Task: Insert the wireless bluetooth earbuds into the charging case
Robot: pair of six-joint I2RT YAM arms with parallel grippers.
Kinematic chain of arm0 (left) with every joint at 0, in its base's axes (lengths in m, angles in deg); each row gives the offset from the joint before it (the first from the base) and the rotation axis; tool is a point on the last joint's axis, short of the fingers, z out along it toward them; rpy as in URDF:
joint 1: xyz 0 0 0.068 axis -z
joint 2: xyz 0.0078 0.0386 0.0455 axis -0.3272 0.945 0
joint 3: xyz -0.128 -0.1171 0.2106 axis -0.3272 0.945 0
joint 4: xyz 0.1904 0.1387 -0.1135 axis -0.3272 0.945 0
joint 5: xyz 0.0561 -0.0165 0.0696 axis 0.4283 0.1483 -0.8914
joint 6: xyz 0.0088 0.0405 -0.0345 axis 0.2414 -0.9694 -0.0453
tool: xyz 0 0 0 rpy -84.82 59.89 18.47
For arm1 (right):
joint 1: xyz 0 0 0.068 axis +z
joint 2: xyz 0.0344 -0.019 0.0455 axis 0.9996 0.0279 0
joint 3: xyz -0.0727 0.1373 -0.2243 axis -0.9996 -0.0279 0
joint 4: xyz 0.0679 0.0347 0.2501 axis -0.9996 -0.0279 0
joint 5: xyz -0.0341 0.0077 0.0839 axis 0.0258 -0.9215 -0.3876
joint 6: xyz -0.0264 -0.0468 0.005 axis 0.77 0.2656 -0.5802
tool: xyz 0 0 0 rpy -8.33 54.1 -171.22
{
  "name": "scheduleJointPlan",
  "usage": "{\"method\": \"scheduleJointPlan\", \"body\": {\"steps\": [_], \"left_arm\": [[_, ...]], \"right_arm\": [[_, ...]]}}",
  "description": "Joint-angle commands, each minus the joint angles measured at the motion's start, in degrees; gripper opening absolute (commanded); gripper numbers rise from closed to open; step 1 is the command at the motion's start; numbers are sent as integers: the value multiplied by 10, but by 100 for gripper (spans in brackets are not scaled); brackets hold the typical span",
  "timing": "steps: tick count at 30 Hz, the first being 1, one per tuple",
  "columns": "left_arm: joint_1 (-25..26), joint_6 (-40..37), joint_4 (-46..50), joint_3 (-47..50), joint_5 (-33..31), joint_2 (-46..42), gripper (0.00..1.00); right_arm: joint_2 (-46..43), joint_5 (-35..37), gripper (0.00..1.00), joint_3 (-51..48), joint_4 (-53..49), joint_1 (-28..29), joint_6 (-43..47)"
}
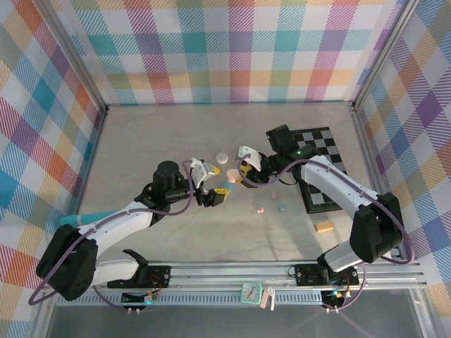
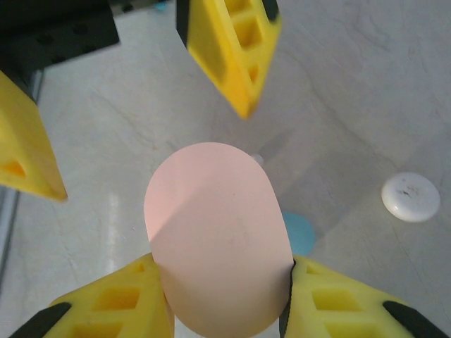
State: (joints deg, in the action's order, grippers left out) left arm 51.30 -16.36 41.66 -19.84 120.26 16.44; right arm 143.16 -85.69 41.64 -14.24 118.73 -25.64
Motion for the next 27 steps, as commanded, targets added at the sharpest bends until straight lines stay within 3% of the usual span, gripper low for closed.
{"method": "scheduleJointPlan", "body": {"steps": [1, 12, 27], "left_arm": [[8, -10, -25, -17, 51, 15, 79], [16, -3, -81, -24, 74, 36, 65], [21, 1, -73, -40, 91, 47, 50]], "right_arm": [[-21, -77, 35, 17, -20, -2, -5], [-24, -113, 34, 23, -37, -2, -4], [-20, -113, 33, 21, -46, -2, 0]]}}
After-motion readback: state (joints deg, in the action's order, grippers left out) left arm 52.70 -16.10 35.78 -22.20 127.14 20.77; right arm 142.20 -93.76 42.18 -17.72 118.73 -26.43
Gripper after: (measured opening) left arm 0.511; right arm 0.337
